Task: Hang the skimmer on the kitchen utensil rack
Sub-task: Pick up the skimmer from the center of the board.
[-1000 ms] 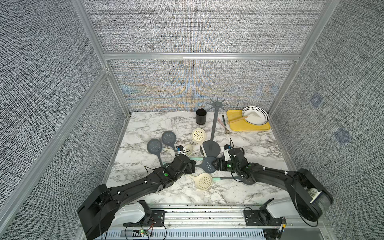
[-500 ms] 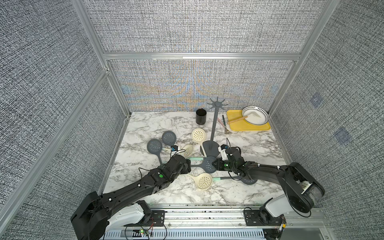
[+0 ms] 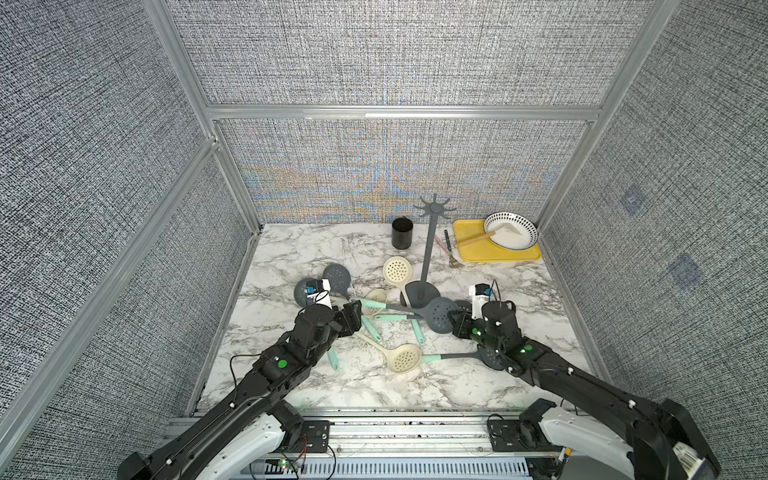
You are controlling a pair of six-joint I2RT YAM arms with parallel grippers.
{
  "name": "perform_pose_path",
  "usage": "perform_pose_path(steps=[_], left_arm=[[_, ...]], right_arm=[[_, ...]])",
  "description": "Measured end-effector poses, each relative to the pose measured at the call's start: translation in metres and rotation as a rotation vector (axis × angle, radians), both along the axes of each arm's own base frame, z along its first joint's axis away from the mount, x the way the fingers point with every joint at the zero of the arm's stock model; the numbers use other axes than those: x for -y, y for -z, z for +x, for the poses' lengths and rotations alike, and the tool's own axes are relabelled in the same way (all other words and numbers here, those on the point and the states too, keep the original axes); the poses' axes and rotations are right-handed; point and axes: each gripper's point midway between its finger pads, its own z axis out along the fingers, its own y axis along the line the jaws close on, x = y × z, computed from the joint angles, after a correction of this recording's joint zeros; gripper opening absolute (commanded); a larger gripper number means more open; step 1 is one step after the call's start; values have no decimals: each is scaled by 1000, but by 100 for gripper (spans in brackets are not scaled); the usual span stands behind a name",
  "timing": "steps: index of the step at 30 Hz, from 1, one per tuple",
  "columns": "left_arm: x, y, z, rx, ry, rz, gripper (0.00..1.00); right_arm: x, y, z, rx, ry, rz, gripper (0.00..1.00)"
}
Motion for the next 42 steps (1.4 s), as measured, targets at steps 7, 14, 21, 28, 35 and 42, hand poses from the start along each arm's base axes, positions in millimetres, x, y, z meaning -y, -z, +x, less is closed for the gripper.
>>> perform_pose_path(steps=[7, 14, 21, 28, 35, 42], left_arm=[[4, -27, -1, 43, 37, -32, 83], [-21, -39, 11, -4, -28, -153, 90], [5, -37, 6, -52, 111, -277, 84], [26, -53, 6, -41, 225, -342, 72], [32, -64, 6, -11, 258, -370, 52], [31, -89, 3, 66, 279, -397, 33]], right_arm=[[9, -24, -1, 21, 66, 66, 0], [10, -41, -4, 68, 40, 121, 0], [2, -46, -10, 59, -14, 218, 0], [-12, -65, -17, 85, -99, 286, 0], [-19, -69, -22, 84, -151, 309, 0], [-23, -67, -25, 70, -175, 313, 0]])
